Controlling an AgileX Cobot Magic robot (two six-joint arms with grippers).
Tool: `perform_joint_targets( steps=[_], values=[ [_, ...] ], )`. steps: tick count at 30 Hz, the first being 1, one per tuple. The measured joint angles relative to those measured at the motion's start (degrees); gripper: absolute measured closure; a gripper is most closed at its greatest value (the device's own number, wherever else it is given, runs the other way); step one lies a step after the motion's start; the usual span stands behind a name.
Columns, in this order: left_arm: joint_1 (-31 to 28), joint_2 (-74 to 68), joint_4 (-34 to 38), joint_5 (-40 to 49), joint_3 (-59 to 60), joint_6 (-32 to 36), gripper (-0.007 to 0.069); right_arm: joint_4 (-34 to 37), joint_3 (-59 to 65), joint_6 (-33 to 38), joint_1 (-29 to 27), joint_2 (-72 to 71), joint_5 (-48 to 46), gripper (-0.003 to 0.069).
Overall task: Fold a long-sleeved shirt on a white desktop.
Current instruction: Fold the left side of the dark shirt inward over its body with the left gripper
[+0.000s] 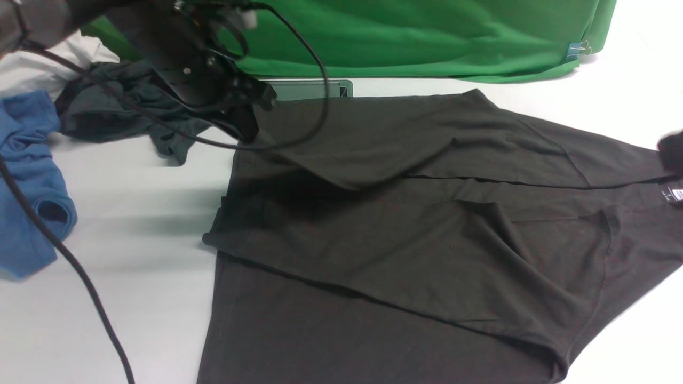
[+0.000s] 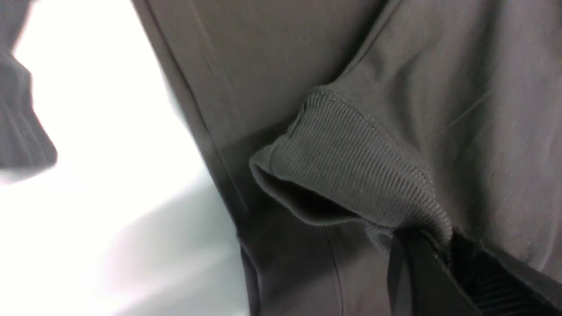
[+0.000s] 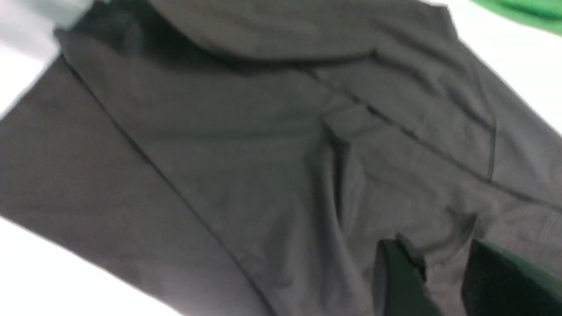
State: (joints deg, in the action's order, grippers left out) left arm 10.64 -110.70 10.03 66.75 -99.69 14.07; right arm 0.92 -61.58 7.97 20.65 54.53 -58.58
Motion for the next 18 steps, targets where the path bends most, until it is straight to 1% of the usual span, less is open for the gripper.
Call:
perform_joint_targets(
  steps=[2, 4, 7, 10, 11, 13, 14, 17, 18],
  values=[
    [1.09, 1.47, -3.78, 0.47, 0.0, -1.89, 0.0566, -0.33, 1.48, 0.0, 0.0, 0.0, 0.23, 0.0438],
    [1.27, 3.32, -5.27, 0.49, 0.0, -2.76, 0.0566, -0.55, 2.55, 0.02, 0.0, 0.0, 1.64, 0.0435],
    [1.27, 5.37, -5.76, -0.26, 0.0, -3.56, 0.0566, -0.92, 3.72, 0.35, 0.0, 0.14, 4.68, 0.043],
    [1.27, 6.8, -5.62, -2.26, 0.0, -3.95, 0.0566, 0.78, 5.79, 4.31, 0.0, 2.89, 10.41, 0.041],
    [1.27, 6.94, -5.57, -2.41, 0.0, -3.95, 0.0566, 0.94, 5.94, 4.71, 0.0, 3.15, 10.41, 0.041],
    [1.27, 7.13, -5.32, -2.78, 0.0, -3.95, 0.0566, 3.78, 7.56, 10.37, 0.0, 7.23, 16.32, 0.0372],
    [1.27, 7.13, -5.27, -2.86, 0.0, -4.08, 0.0566, 5.82, 8.23, 14.51, 0.0, 10.21, 20.36, 0.0342],
    [1.27, 7.13, -4.59, -2.91, 0.0, -4.12, 0.0566, 10.24, 8.54, 22.66, 0.0, 15.56, 25.18, 0.0278],
    [1.27, 7.13, -4.07, -3.15, 0.0, -4.12, 0.0566, 12.16, 8.56, 26.03, 0.08, 18.2, 27.34, 0.0246]
  ],
)
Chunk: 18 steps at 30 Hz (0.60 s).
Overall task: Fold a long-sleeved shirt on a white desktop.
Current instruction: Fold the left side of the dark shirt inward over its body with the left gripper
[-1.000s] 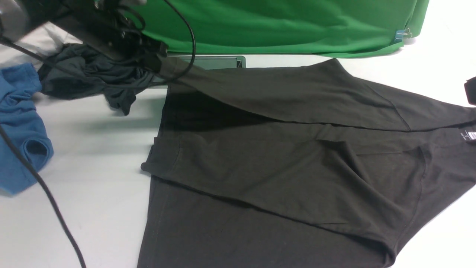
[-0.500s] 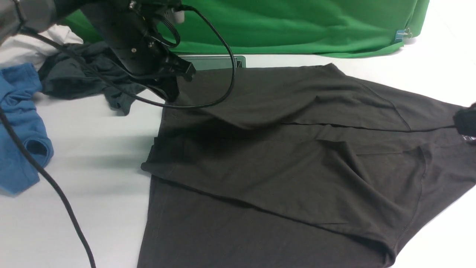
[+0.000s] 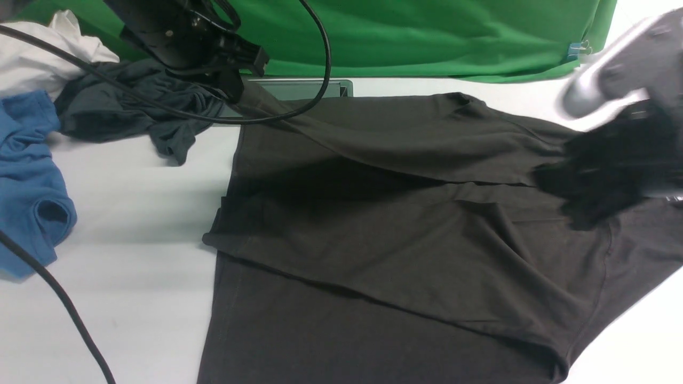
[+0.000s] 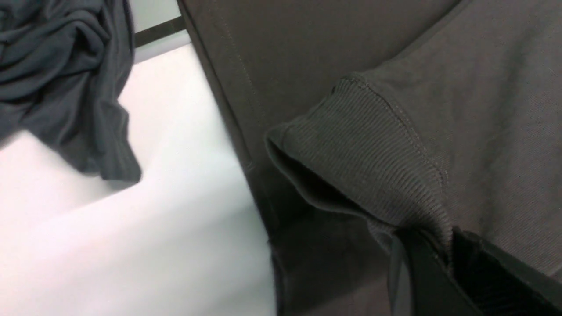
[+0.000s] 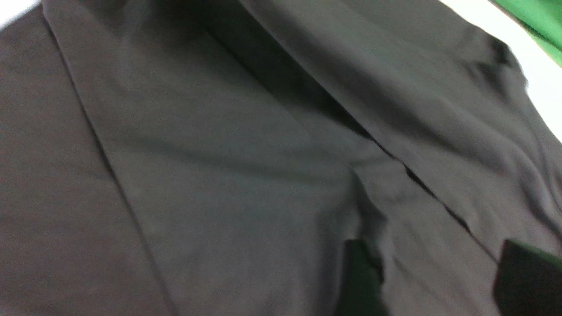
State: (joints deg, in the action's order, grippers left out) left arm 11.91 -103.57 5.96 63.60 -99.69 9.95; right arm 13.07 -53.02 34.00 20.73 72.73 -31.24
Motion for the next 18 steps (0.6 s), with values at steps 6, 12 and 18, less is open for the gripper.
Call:
perform_joint_targets(
  steps=[6, 12, 18],
  values=[
    [0.0, 0.0, 2.11, -1.83, 0.0, 0.0, 0.0566, 4.14, 0.0, 13.0, 3.7, 17.49, 16.94, 0.0116],
    [0.0, 0.0, 2.4, -1.83, 0.0, 0.0, 0.0566, 4.46, 0.0, 18.23, 6.69, 31.93, 36.13, 0.0105],
    [0.0, 0.0, 2.45, -2.03, 0.0, -0.72, 0.0566, 4.63, 0.0, 18.71, 6.76, 37.58, 44.91, 0.0107]
  ],
)
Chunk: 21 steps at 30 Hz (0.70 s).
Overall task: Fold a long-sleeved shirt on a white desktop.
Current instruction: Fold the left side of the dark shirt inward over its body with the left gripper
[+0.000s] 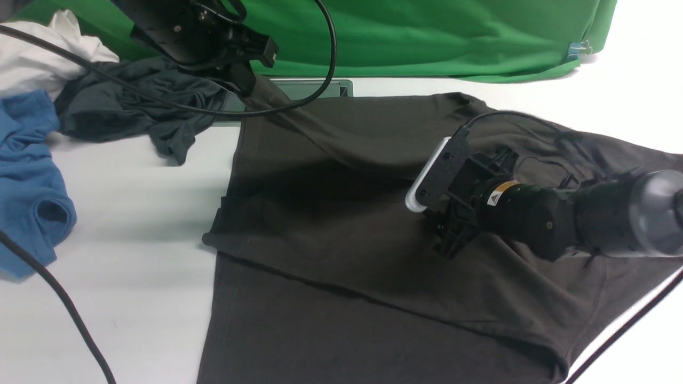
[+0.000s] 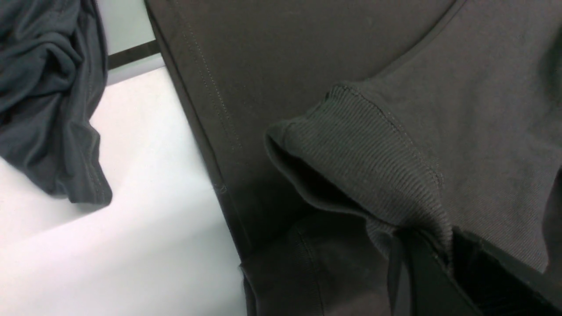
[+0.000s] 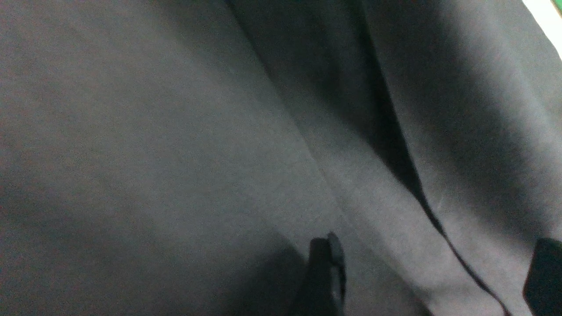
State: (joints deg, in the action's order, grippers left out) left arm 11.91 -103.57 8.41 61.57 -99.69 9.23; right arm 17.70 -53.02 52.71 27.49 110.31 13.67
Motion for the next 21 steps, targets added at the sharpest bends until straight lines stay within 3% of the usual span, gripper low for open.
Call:
perform_joint_targets(
  steps=[6, 21],
  values=[
    [0.0, 1.07, 2.6, -0.96, 0.0, -0.61, 0.0566, 0.04, -1.2, -1.06, 0.0, 2.82, 4.56, 0.0135],
    [0.0, 3.76, 3.25, -3.48, 0.0, -0.61, 0.0566, 0.11, -9.5, -2.55, 0.0, 8.54, 3.26, 0.0144]
  ],
)
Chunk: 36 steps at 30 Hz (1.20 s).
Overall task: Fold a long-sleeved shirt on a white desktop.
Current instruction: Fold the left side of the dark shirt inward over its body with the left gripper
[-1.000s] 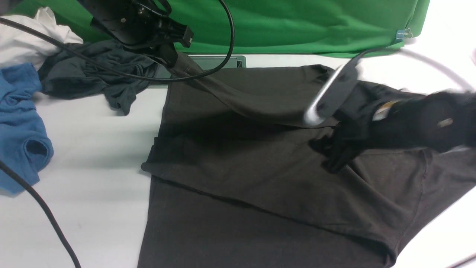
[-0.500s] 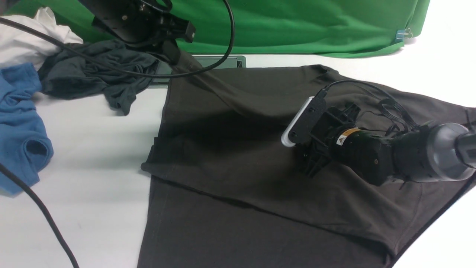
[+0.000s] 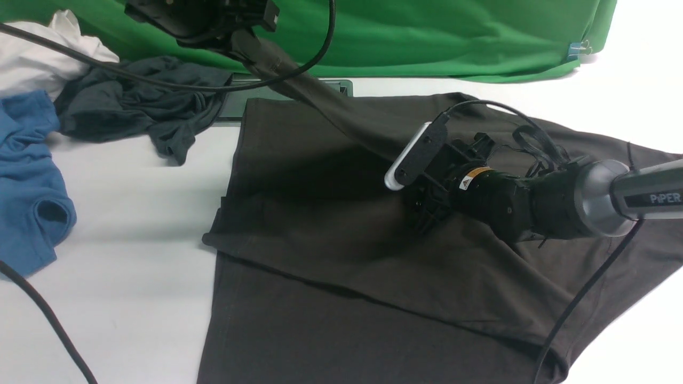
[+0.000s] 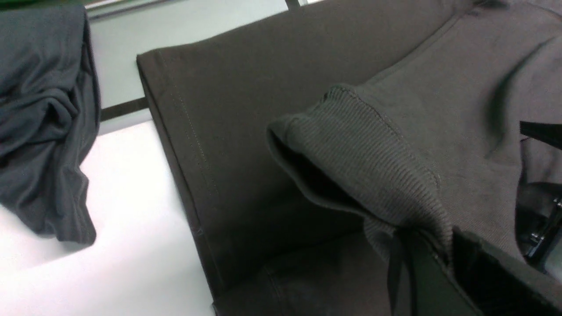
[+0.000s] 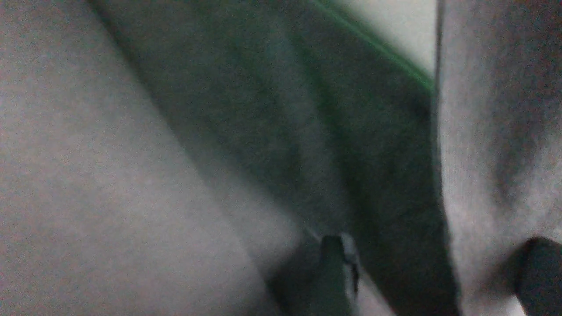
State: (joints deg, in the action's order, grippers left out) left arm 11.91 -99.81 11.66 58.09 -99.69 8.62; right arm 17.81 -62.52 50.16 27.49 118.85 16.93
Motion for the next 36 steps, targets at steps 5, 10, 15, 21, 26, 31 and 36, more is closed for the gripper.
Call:
perform_joint_targets(
  steps=[5, 10, 15, 21, 26, 31, 36],
  values=[
    [0.0, 0.57, 0.05, -0.07, 0.0, 0.0, 0.0566, -0.06, -0.06, 1.09, -0.55, 1.29, 3.09, 0.0211],
    [0.0, 0.66, 0.11, 0.41, 0.0, 0.0, 0.0566, 0.06, -0.06, 3.03, -1.34, 1.88, 3.7, 0.0477],
    [0.0, 0.68, 0.11, 1.14, 0.0, 0.0, 0.0566, 0.13, -0.06, 4.7, -1.4, 2.0, 3.74, 0.0618],
    [0.0, 0.9, -2.54, 3.03, 0.0, 0.0, 0.0566, 0.3, 0.05, 7.56, -1.51, -1.23, -3.55, 0.064],
    [0.0, 0.98, -4.96, 5.79, 0.0, 0.0, 0.0566, 0.3, 0.04, 8.6, -2.3, -8.39, -14.67, 0.0641],
    [0.0, 0.98, -5.67, 8.06, 0.03, -0.13, 0.0566, 0.12, 0.04, 10.65, -3.25, -11.57, -23.67, 0.0641],
    [0.0, 1.18, -7.06, 8.48, 4.68, -0.13, 0.0566, -0.13, 0.04, 11.9, -3.46, -11.8, -30.61, 0.0635]
  ],
)
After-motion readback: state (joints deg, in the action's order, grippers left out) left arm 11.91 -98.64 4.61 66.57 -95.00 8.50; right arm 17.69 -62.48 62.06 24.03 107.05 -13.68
